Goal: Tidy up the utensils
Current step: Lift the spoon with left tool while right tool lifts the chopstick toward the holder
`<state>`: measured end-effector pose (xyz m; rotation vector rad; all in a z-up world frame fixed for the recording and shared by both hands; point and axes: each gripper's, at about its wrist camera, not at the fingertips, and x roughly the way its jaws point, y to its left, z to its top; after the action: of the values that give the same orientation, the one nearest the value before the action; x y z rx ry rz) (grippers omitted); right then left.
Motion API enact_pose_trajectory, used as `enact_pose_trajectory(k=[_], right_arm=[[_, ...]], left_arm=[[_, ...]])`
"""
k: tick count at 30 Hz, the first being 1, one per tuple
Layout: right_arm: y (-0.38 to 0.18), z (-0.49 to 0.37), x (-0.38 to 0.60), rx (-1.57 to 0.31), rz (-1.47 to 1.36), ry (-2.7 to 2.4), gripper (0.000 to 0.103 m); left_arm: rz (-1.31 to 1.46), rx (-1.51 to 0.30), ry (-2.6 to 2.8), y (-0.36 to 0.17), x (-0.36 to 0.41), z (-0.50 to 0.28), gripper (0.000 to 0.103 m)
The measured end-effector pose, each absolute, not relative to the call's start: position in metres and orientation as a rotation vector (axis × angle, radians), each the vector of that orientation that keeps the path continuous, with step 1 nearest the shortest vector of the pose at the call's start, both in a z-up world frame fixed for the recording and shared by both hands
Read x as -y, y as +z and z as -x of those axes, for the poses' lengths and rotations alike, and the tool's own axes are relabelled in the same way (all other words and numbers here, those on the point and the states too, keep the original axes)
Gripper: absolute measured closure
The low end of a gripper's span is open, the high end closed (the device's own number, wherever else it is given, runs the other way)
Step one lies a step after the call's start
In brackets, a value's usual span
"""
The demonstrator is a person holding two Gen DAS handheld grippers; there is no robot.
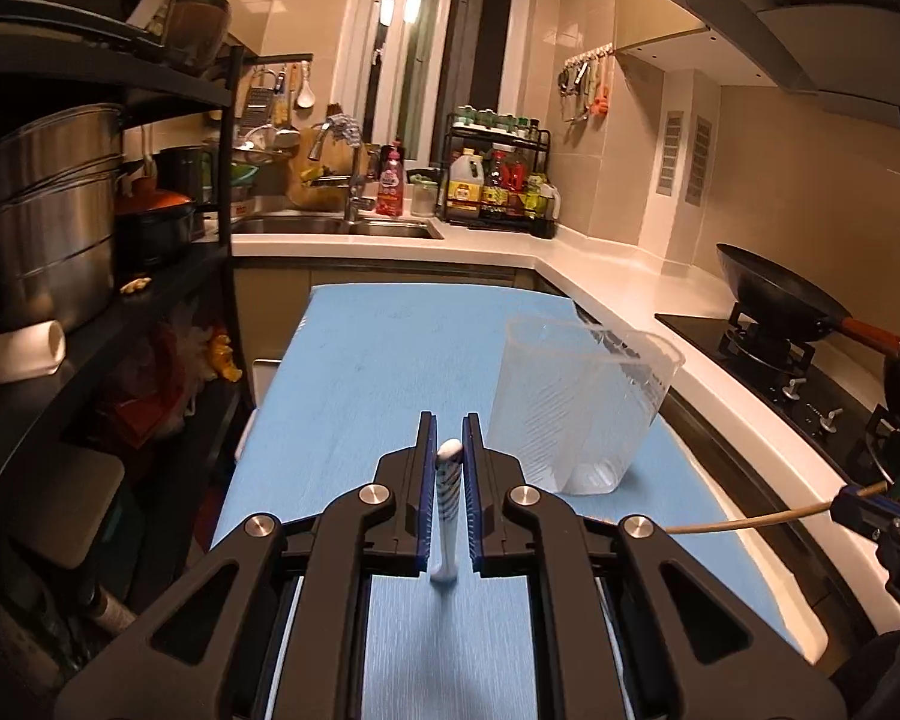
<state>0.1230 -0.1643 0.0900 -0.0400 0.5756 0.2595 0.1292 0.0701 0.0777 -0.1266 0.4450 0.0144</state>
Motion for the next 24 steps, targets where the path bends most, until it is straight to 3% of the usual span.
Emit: enact_pose_trajectory(k=[24], right_arm=[[0.178,-0.186,0.163,-0.596,0.034,0.320,0.098]], left_arm=[[0.103,-0.558,-0.154,0.133,-0.060,-0.179,0.097]])
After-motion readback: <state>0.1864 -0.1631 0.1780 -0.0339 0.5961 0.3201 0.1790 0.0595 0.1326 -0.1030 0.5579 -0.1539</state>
